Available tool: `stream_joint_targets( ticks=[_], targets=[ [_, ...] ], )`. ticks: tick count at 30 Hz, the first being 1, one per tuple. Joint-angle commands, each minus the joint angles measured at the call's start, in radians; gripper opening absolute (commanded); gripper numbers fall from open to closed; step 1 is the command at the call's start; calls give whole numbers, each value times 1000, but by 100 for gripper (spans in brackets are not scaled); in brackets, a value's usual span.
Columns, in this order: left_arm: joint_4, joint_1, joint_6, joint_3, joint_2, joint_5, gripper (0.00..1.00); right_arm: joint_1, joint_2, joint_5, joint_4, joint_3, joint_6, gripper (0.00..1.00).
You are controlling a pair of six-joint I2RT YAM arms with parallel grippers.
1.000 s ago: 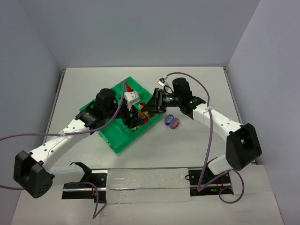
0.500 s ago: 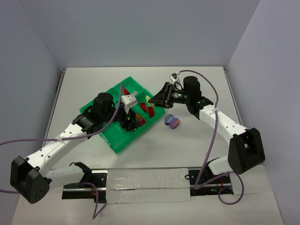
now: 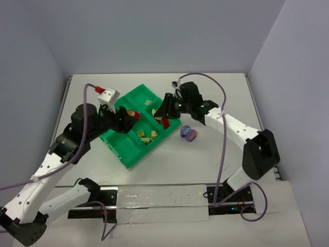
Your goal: Sort the legos into containers by color
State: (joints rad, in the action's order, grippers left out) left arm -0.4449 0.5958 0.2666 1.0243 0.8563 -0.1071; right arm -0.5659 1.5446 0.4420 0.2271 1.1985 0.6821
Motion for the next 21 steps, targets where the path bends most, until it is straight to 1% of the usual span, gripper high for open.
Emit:
stream_joint_targets(
  ticks=[1, 3, 5, 6, 7, 8, 9, 12, 14, 15, 18, 21],
  targets=[
    [-64, -19, 162, 114, -5, 190, 0, -81, 109, -111, 98, 119, -99, 4],
    [-114, -21, 218, 160, 20, 279, 0, -119, 145, -136, 115, 162, -108, 7],
    [-140, -22, 237, 188, 57, 311, 0, -132, 189, -144, 117, 181, -107, 10],
    [-156, -22, 251, 207, 70, 327, 0, -138, 206, -146, 121, 197, -106, 17],
    [-167, -23, 263, 220, 82, 340, 0, -142, 221, -147, 127, 210, -108, 29],
    [-172, -24, 272, 226, 92, 350, 0, -145, 232, -147, 133, 220, -115, 45],
    [-177, -25, 279, 234, 101, 360, 0, -147, 241, -147, 138, 227, -120, 59],
    [-182, -24, 287, 249, 108, 371, 0, -146, 250, -137, 149, 247, -130, 76],
    [-176, -24, 287, 253, 111, 372, 0, -147, 248, -138, 160, 260, -137, 81],
    [-175, -24, 290, 255, 113, 375, 0, -147, 245, -140, 167, 268, -140, 82],
    [-180, -24, 303, 267, 141, 392, 0, -143, 216, -170, 189, 277, -150, 82],
    [-187, -24, 315, 283, 187, 385, 0, -114, 166, -200, 207, 248, -156, 82]
  ],
)
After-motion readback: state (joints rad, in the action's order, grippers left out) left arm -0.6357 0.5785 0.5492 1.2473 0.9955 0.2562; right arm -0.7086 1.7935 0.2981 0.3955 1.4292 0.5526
